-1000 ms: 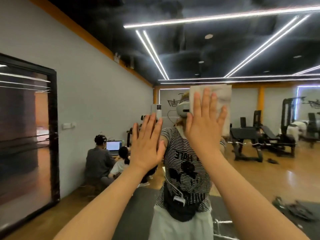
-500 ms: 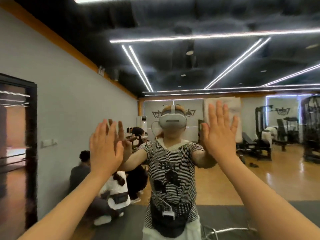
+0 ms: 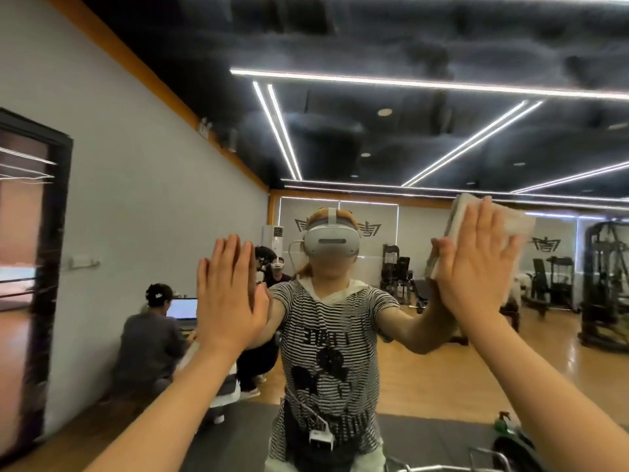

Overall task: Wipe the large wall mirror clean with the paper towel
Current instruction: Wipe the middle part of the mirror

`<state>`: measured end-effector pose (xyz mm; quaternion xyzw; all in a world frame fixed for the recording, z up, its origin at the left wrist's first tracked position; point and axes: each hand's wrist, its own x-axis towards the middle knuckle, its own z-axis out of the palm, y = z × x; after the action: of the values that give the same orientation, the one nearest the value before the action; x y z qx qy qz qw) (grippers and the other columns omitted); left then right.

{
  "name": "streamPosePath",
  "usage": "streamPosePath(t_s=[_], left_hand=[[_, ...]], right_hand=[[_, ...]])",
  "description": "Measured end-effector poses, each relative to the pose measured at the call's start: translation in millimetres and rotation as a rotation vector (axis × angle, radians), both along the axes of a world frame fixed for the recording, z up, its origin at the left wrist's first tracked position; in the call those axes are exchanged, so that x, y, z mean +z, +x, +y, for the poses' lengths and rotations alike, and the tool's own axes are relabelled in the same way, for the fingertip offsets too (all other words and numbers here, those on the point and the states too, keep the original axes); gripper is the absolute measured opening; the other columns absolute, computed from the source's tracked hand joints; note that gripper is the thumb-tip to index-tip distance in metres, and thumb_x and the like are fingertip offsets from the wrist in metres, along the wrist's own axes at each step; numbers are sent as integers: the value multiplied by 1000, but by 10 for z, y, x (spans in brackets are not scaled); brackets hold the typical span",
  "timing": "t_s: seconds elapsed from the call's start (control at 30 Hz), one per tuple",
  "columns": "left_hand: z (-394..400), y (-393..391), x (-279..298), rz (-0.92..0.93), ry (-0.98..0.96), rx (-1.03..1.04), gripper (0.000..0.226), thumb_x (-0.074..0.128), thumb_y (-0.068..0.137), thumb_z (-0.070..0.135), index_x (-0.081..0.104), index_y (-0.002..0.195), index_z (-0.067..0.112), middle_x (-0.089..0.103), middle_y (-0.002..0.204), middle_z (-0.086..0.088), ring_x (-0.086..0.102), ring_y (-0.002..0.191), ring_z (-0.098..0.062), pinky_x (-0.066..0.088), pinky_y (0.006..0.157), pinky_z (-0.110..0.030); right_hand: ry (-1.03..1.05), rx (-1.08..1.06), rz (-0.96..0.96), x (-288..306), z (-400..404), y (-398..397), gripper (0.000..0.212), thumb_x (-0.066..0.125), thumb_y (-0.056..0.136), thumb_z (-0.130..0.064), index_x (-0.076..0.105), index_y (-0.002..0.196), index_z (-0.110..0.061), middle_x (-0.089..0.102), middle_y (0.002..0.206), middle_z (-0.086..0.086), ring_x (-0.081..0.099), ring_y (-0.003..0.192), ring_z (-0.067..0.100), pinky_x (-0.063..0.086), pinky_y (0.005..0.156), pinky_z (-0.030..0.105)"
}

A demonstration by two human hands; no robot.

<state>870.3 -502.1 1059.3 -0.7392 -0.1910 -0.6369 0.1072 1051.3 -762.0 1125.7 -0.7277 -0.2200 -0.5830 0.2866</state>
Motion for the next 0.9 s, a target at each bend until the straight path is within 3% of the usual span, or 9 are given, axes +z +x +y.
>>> streamPosePath(t_s=[0.2, 0.3, 0.43, 0.57, 0.73, 0.8, 0.9], left_hand=[[12, 6, -5, 11, 7, 34, 66, 34, 89, 36, 28, 148, 7, 27, 156, -17, 16, 145, -29, -2, 118, -36], [45, 11, -11, 20, 5, 40, 67, 34, 89, 37, 26, 149, 8, 26, 157, -17, 15, 146, -28, -5, 119, -34], [38, 15, -4, 25, -2, 36, 67, 34, 89, 36, 28, 149, 7, 26, 156, -17, 16, 145, -28, -6, 119, -32], [25, 5, -7, 26, -3, 46, 67, 34, 89, 36, 27, 149, 7, 26, 156, -17, 16, 145, -28, -4, 119, -34], [7, 20, -8, 9, 8, 65, 66, 33, 88, 35, 27, 148, 6, 28, 155, -19, 17, 144, -30, -5, 119, -34], [5, 29, -11, 5, 14, 72, 66, 33, 89, 35, 27, 148, 5, 27, 155, -19, 17, 144, -30, -4, 118, -34], [10, 33, -5, 10, 18, 80, 66, 33, 89, 35, 26, 148, 5, 28, 155, -19, 17, 144, -30, -3, 118, -35]], right_hand=[[-36, 48, -9, -20, 569, -374, 68, 8, 98, -47, 2, 155, -11, -3, 163, 8, -12, 147, 18, -25, 112, 35], [-150, 33, -86, -54, 543, -300, 64, 21, 102, -42, 3, 154, -11, -5, 160, 5, -11, 145, 14, -19, 115, 35], [-297, 7, -184, -19, 296, -101, 61, 21, 102, -41, 10, 153, -10, 6, 160, 6, 3, 146, 17, -7, 117, 36], [-113, -4, -25, 7, 42, 45, 62, 5, 101, -47, 2, 154, -15, -1, 162, 4, -4, 147, 16, -6, 118, 39], [138, 58, 133, 42, 255, -172, 68, 4, 96, -44, 3, 155, -11, 0, 163, 8, -1, 150, 24, -5, 118, 45], [133, 67, 153, 62, 438, -328, 69, 1, 95, -44, -1, 155, -10, -4, 163, 8, -4, 149, 25, -6, 118, 46], [-34, 51, 73, 37, 796, -559, 61, 5, 100, -43, -13, 151, -13, -19, 158, 6, -17, 146, 23, -11, 117, 45]])
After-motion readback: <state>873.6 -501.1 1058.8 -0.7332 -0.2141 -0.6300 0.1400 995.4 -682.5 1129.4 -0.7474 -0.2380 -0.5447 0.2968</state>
